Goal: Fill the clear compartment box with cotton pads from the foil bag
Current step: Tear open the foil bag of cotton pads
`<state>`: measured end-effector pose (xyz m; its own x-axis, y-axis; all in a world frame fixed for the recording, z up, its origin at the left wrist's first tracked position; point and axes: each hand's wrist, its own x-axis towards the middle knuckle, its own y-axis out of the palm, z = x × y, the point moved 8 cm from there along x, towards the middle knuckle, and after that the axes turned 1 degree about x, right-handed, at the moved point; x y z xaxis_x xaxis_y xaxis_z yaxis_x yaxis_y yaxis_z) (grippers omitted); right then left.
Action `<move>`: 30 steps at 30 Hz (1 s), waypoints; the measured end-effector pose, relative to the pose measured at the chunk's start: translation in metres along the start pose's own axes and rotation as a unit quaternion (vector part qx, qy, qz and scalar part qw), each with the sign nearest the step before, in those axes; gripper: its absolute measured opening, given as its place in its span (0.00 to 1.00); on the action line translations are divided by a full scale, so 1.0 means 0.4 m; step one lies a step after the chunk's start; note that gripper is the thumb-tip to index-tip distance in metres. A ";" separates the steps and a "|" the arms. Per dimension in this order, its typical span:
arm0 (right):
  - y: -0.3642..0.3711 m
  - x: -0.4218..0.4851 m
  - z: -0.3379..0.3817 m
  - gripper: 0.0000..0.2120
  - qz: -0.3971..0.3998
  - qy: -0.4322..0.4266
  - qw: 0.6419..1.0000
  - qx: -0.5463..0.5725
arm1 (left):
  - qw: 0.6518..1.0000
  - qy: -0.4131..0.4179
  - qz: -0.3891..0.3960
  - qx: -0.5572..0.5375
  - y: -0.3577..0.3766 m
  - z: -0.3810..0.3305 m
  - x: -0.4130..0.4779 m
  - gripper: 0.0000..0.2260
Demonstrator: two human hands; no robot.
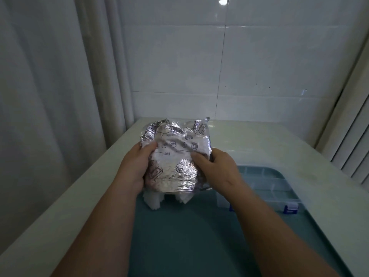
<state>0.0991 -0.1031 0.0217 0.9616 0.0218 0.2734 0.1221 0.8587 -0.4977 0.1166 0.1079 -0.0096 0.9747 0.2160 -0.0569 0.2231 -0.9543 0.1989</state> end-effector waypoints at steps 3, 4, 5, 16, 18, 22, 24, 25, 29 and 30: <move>-0.001 -0.004 -0.012 0.23 0.018 0.013 0.998 0.057 | 0.999 0.026 -0.046 0.000 -0.014 -0.004 -0.001 0.09; -0.001 -0.004 -0.019 0.27 0.023 0.019 0.997 0.065 | 0.997 0.036 -0.070 0.001 -0.021 -0.006 -0.002 0.09; -0.002 -0.003 -0.023 0.29 0.024 0.024 0.998 0.059 | 0.995 0.046 -0.089 0.008 -0.027 -0.009 -0.005 0.09; -0.030 0.002 -0.026 0.04 -0.059 0.019 0.998 -0.022 | 0.995 -0.060 0.003 0.077 -0.002 0.036 0.004 0.06; -0.020 -0.002 -0.030 0.04 -0.035 0.029 0.999 -0.014 | 0.993 -0.076 0.013 0.092 -0.006 0.048 0.010 0.16; -0.013 -0.003 -0.027 0.09 0.006 0.033 0.999 -0.038 | 0.994 -0.015 -0.034 0.103 -0.030 0.037 0.023 0.26; -0.019 -0.003 -0.028 0.14 0.008 0.041 0.998 -0.035 | 0.987 0.025 -0.068 0.141 -0.042 0.023 0.021 0.27; -0.018 -0.003 -0.030 0.15 0.015 0.044 0.998 -0.033 | 0.983 0.043 -0.083 0.159 -0.045 0.017 0.019 0.26; 0.002 -0.005 -0.037 0.14 0.051 0.041 0.997 -0.029 | 0.976 0.088 -0.109 0.168 -0.045 0.001 0.014 0.18; 0.005 -0.003 -0.036 0.13 0.049 0.035 0.998 -0.031 | 0.973 0.098 -0.115 0.174 -0.045 -0.004 0.015 0.16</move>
<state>0.1017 -0.1089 0.0085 0.9843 0.0657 0.1638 0.0398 0.8214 -0.5690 0.1185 0.1265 -0.0120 0.8911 0.4339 0.1329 0.4504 -0.8813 -0.1429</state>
